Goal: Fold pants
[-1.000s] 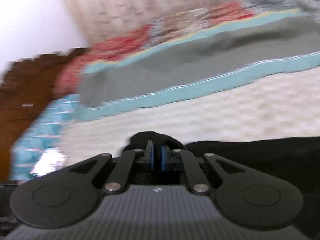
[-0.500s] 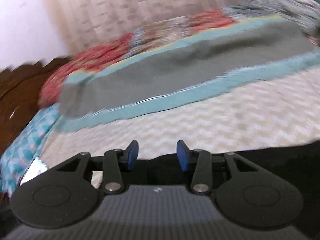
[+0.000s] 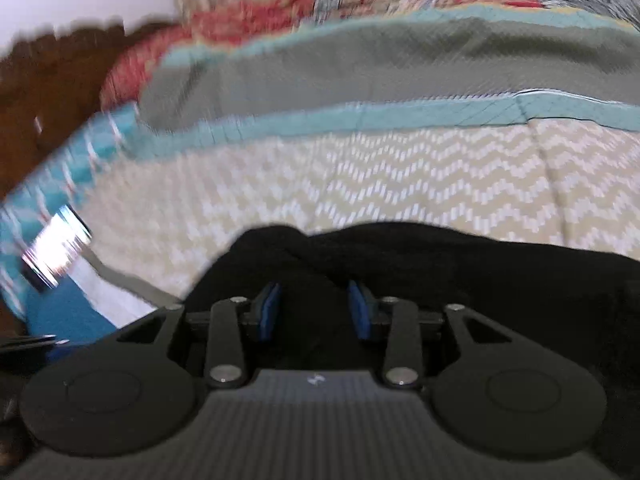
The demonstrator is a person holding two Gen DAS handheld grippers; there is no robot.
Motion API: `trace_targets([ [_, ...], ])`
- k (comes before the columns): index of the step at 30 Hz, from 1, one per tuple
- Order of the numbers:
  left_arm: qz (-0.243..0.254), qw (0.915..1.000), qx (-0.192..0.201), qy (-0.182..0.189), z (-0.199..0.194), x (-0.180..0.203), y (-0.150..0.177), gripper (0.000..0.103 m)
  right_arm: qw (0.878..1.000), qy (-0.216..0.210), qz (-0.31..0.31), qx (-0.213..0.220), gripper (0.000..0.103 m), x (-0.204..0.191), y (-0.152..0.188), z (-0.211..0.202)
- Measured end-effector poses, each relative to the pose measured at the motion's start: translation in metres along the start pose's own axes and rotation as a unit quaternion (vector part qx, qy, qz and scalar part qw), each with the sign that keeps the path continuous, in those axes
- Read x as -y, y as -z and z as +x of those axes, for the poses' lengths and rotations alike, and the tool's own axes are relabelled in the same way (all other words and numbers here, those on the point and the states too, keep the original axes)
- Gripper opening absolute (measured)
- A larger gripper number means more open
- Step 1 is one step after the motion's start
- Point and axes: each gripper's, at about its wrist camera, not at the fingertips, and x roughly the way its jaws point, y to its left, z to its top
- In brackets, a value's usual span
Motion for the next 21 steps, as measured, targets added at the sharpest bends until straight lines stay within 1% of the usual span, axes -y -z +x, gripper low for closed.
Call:
trace_targets([
  [2, 0.0, 0.9999, 0.014, -0.004, -0.005, 0.001, -0.009, 0.066, 0.999, 0.005, 0.008, 0.035, 0.045, 0.009, 0.002, -0.022],
  [4, 0.001, 0.9998, 0.019, 0.001, -0.003, 0.006, -0.019, 0.065, 0.998, 0.024, 0.016, 0.062, 0.045, 0.026, 0.006, -0.051],
  [7, 0.018, 0.9996, 0.017, 0.015, 0.009, 0.024, -0.028, 0.063, 0.992, 0.078, 0.026, 0.095, 0.045, 0.055, 0.015, -0.085],
  [9, 0.041, 0.9987, 0.015, 0.027, 0.022, 0.04, -0.032, 0.058, 0.985, 0.119, 0.047, 0.116, 0.045, 0.079, 0.024, -0.11],
  [10, 0.05, 0.9981, 0.01, 0.033, 0.03, 0.048, -0.032, 0.056, 0.982, 0.133, 0.058, 0.123, 0.046, 0.089, 0.029, -0.12],
  [11, 0.056, 0.9976, 0.001, 0.041, 0.04, 0.055, -0.033, 0.052, 0.978, 0.148, 0.074, 0.13, 0.046, 0.1, 0.035, -0.13],
  [13, 0.062, 0.9964, -0.023, 0.053, 0.066, 0.067, -0.034, 0.05, 0.968, 0.177, 0.107, 0.139, 0.047, 0.123, 0.048, -0.149],
  [14, 0.06, 0.9961, -0.04, 0.051, 0.081, 0.07, -0.032, 0.05, 0.965, 0.185, 0.12, 0.14, 0.047, 0.131, 0.054, -0.153],
  [16, 0.039, 0.9947, -0.087, 0.039, 0.112, 0.069, -0.024, 0.05, 0.959, 0.196, 0.153, 0.139, 0.048, 0.147, 0.068, -0.161],
  [17, 0.035, 0.9949, -0.089, 0.034, 0.121, 0.069, -0.019, 0.052, 0.956, 0.197, 0.169, 0.138, 0.05, 0.154, 0.074, -0.164],
  [18, 0.045, 0.9957, -0.074, 0.031, 0.122, 0.072, -0.015, 0.053, 0.953, 0.199, 0.182, 0.138, 0.052, 0.161, 0.08, -0.166],
  [21, 0.052, 0.9954, -0.077, 0.021, 0.122, 0.076, -0.015, 0.054, 0.948, 0.211, 0.2, 0.13, 0.055, 0.171, 0.09, -0.166],
])
